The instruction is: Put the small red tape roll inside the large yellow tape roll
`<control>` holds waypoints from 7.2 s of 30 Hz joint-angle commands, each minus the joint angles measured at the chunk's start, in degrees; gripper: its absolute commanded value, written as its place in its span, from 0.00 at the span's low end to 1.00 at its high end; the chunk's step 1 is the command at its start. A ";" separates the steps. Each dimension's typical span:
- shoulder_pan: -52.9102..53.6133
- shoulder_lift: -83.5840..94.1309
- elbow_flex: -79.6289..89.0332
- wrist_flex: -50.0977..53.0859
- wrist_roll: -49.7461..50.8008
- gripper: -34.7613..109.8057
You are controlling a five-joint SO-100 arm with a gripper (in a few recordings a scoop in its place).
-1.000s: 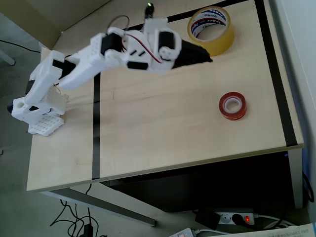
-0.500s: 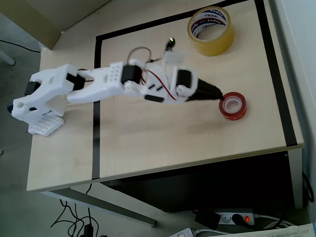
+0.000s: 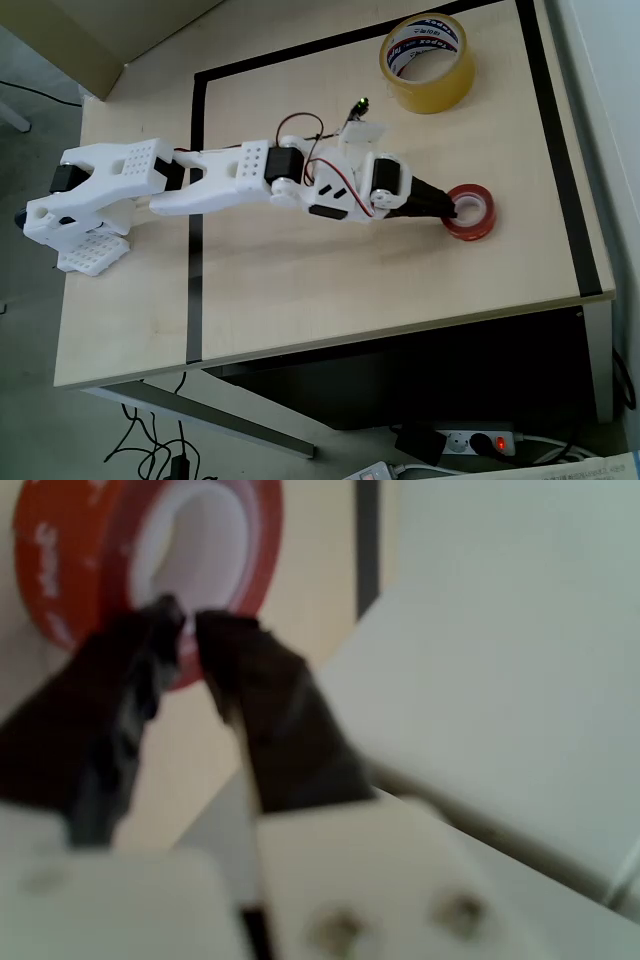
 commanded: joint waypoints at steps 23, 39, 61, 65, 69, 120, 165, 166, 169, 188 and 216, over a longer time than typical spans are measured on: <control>-4.75 22.32 -20.13 57.57 -2.90 0.35; -2.90 11.43 -8.09 50.36 -7.38 0.43; -0.97 10.46 -13.01 50.45 -7.03 0.42; -0.53 14.59 -13.10 52.12 -6.94 0.42; -0.35 15.12 -13.18 52.73 -6.94 0.42; -18.63 26.02 -20.74 44.65 -8.35 0.24; -19.34 19.60 -19.86 47.20 -5.27 0.24; -18.46 20.48 -19.95 50.45 -4.92 0.24; -16.52 23.29 -21.62 60.64 -4.83 0.24; -24.08 111.88 88.07 22.85 -4.48 0.24; -15.29 178.42 170.60 7.73 4.13 0.24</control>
